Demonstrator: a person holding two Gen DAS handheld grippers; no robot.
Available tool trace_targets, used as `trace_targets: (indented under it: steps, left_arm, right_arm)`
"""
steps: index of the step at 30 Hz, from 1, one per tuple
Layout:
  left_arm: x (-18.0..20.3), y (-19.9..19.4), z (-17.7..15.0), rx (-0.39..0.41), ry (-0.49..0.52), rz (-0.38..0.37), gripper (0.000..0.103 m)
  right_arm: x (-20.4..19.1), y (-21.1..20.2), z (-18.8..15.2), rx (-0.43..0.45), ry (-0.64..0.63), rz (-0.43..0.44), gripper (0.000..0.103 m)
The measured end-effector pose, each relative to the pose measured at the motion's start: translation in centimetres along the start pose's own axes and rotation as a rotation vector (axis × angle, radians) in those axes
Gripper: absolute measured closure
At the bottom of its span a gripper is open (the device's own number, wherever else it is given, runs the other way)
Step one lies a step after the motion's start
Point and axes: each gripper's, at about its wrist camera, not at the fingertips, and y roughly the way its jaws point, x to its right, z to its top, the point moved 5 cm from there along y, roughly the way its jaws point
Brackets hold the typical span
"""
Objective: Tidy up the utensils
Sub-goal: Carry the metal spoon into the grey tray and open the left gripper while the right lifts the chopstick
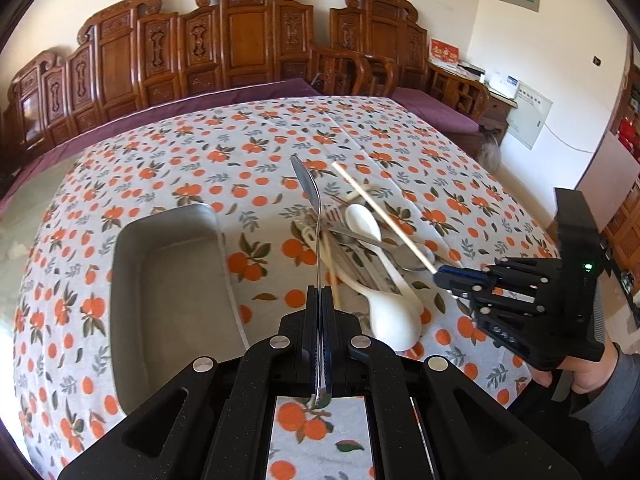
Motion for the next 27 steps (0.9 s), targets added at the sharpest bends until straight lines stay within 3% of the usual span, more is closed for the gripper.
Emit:
trace_targets:
  steps: [10, 18, 27]
  left_arm:
    - [-4.9, 0.4, -0.5, -0.039, -0.052, 0.084, 0.102]
    - [-9.6, 2.5, -2.3, -0.115, -0.128, 0.165, 0.102]
    - [-11.2, 4.6, -3.6, -0.180, -0.142, 0.215, 0.102]
  right_arm:
    - [-2.1, -0.8, 0.7, 0.030, -0.013, 0.050, 0.097]
    - [-3.7, -0.7, 1.1, 0.033, -0.021, 0.085, 0.097]
    - [-4.8, -0.8, 1.6, 0.024, 0.006, 0.139, 0.097]
